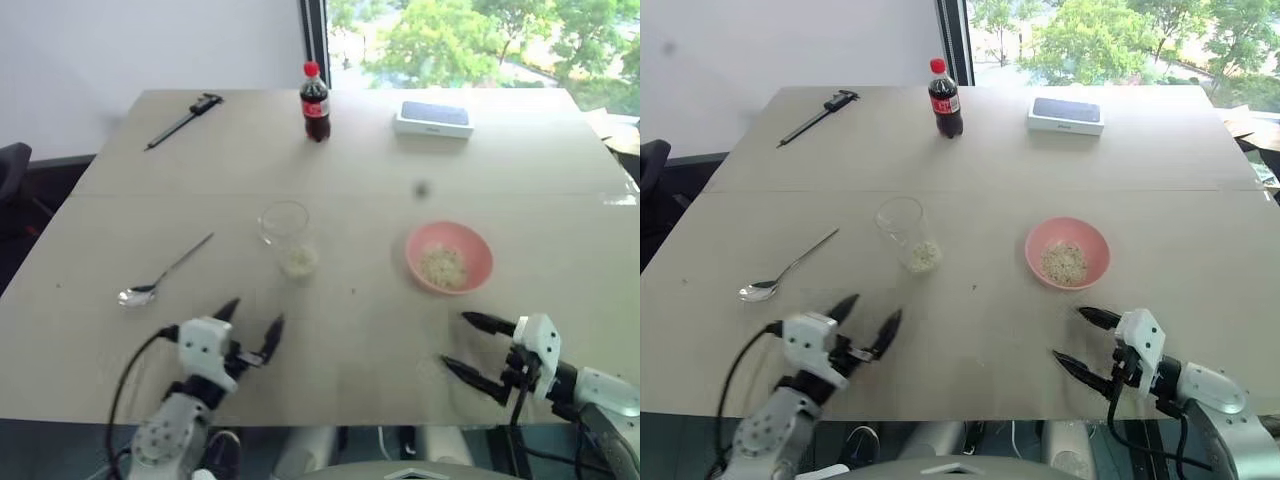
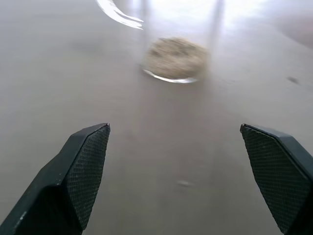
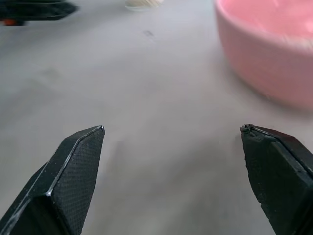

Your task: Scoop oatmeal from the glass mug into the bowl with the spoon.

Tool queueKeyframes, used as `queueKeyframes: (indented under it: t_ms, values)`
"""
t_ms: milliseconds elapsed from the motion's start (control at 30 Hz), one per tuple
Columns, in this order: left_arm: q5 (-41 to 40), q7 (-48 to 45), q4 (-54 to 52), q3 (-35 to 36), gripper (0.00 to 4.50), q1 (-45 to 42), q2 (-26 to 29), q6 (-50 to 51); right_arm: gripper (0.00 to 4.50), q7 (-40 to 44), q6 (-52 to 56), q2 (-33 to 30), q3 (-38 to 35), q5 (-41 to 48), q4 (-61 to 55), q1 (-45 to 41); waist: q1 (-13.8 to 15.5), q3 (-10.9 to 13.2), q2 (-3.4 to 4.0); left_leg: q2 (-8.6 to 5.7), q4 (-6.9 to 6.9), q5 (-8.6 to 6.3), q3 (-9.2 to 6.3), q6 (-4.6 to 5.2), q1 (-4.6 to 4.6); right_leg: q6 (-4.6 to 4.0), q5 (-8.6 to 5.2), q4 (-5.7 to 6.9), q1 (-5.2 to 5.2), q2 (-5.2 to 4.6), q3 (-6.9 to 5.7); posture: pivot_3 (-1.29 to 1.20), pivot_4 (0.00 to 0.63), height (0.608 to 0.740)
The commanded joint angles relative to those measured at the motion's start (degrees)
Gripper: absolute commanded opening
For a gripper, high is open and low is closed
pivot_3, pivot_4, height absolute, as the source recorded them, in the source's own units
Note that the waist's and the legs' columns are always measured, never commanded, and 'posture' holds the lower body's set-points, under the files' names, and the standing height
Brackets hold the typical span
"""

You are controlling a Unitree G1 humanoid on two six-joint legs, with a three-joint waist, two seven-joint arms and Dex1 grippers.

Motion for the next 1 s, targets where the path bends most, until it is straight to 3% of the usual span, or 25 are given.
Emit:
queueKeyframes:
  t_ms: [33,167,433,767,1000]
  values:
    - [-7.4,0.9,2.2,10.4,4.47,-4.3,3.9,5.2,4.50,1.8,4.4,-2.7,0.0,5.4,-8.6,-0.2,0.0,0.0,0.00,0.01,0.01,0.00,0.00,0.00,0.00,-0.01,0.00,0.00,0.00,0.05,-0.01,0.00,0.150,0.740]
    - [-8.7,-0.1,7.0,15.9,4.47,-8.5,9.8,10.1,4.50,-0.3,9.2,-4.2,0.5,8.9,-14.9,-3.0,-0.1,0.0,-0.07,0.00,0.02,0.08,0.03,-0.14,0.01,-0.21,0.13,0.00,0.00,0.19,0.00,0.00,0.150,0.740]
    - [-3.8,-7.9,24.0,15.9,4.47,-16.4,24.1,11.9,4.50,-5.6,14.6,-3.6,1.9,11.6,-20.2,-7.8,0.0,0.0,-0.28,-0.03,0.02,0.12,0.00,-0.23,-0.06,-0.23,0.15,-0.05,-0.03,0.22,-0.02,0.00,0.150,0.740]
    - [-1.5,-21.8,39.2,8.5,4.47,-23.6,30.6,14.6,4.50,-5.6,12.1,-2.9,1.6,9.4,-20.1,-4.7,-0.2,0.1,-0.29,-0.04,0.01,0.12,0.05,-0.23,-0.05,-0.24,0.16,-0.07,-0.07,0.18,0.03,0.00,0.150,0.740]
    - [-0.4,-23.4,42.2,8.1,1.35,-26.0,31.0,13.7,4.50,-7.0,12.5,-2.7,1.8,9.2,-20.8,-5.2,-0.3,0.0,-0.20,0.05,0.01,0.12,0.04,-0.22,0.01,-0.33,0.23,0.00,-0.06,0.05,0.04,0.00,0.150,0.740]
